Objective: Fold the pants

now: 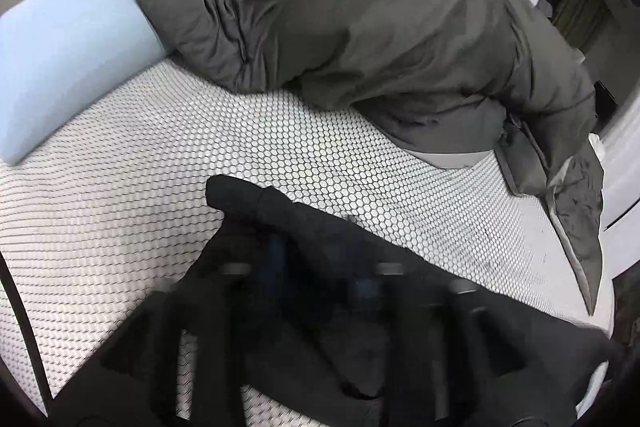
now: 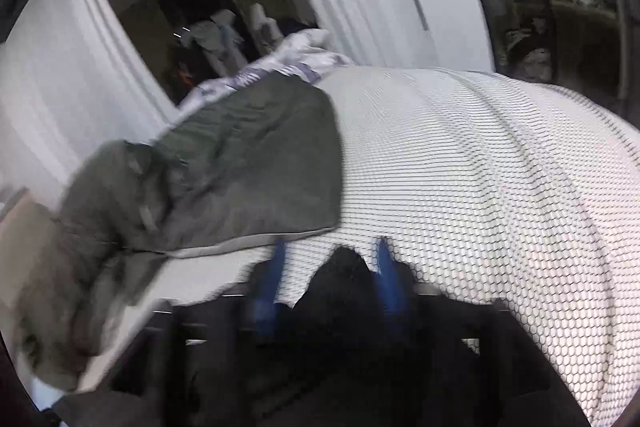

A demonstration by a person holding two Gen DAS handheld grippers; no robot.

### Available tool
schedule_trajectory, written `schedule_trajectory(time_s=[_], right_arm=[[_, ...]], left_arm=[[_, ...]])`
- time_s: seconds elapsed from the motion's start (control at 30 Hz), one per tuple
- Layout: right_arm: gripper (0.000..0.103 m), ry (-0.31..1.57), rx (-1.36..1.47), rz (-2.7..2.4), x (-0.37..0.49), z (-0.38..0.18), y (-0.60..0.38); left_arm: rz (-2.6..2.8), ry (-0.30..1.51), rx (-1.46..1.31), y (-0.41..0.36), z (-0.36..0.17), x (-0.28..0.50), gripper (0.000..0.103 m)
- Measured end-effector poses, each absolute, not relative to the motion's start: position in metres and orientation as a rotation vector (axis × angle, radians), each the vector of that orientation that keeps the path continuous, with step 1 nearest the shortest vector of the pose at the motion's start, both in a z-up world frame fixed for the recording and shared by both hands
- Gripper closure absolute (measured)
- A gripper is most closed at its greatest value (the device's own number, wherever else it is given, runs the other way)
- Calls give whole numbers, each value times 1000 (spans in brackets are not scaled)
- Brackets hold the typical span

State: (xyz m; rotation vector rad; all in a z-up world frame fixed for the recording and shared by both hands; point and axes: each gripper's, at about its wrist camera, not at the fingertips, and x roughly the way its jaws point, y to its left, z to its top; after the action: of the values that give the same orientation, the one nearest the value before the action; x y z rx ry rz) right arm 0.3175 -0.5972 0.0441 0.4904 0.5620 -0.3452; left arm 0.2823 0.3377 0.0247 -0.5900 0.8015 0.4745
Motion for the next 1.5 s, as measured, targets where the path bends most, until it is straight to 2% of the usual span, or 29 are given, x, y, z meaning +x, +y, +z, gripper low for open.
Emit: schedule_trajectory(time_s=[0.07, 0.1, 0.13, 0.4, 0.47, 0.5, 0.6, 0.7, 0.77, 0.8, 0.83, 0.87, 0.9, 0.93, 1.0, 1.07, 1.17, 1.23, 1.33, 1.5], right_arm=[[44, 562, 464, -325, 313, 41, -590], [36, 564, 448, -301, 309, 40, -585], [32, 563, 428, -276, 301, 38, -581], [22, 557, 505, -164, 199, 5, -566], [22, 578, 548, -141, 176, -6, -565], [22, 581, 572, -123, 165, -13, -567], [22, 626, 619, -93, 141, -33, -573], [22, 667, 694, -64, 132, -48, -588], [22, 702, 753, -38, 131, -57, -597], [22, 719, 774, -23, 132, -61, -599], [22, 728, 790, -7, 133, -64, -601], [22, 745, 809, 17, 136, -68, -602], [22, 753, 826, 30, 138, -70, -601], [22, 763, 843, 49, 141, -75, -599], [22, 776, 868, 83, 151, -80, -595], [25, 778, 900, 93, 165, -87, -590], [48, 752, 926, 70, 193, -100, -579], [86, 756, 934, 9, 208, -115, -575], [99, 746, 929, -13, 210, -119, -572], [102, 689, 920, 13, 171, -100, -569]], left_arm=[[495, 746, -573, 337, 28, 278, 20], [515, 697, -549, 333, 34, 270, 14], [516, 677, -541, 331, 36, 264, 11], [369, 683, -638, 286, 13, 186, 12], [327, 711, -692, 278, -5, 167, 24], [288, 740, -751, 272, -20, 162, 27], [167, 798, -878, 260, -50, 156, 34], [105, 805, -976, 254, -71, 163, 36], [115, 829, -968, 249, -82, 176, 52], [123, 823, -974, 250, -86, 184, 54], [125, 811, -984, 251, -89, 189, 62], [137, 803, -993, 253, -92, 194, 84], [161, 797, -996, 255, -95, 197, 93], [173, 783, -1007, 258, -98, 198, 98], [194, 749, -1033, 261, -98, 195, 100], [201, 719, -1012, 261, -91, 191, 101], [213, 705, -951, 259, -80, 185, 101], [223, 711, -917, 256, -79, 179, 101], [217, 712, -902, 257, -78, 161, 101], [228, 701, -864, 266, -67, 118, 101]])
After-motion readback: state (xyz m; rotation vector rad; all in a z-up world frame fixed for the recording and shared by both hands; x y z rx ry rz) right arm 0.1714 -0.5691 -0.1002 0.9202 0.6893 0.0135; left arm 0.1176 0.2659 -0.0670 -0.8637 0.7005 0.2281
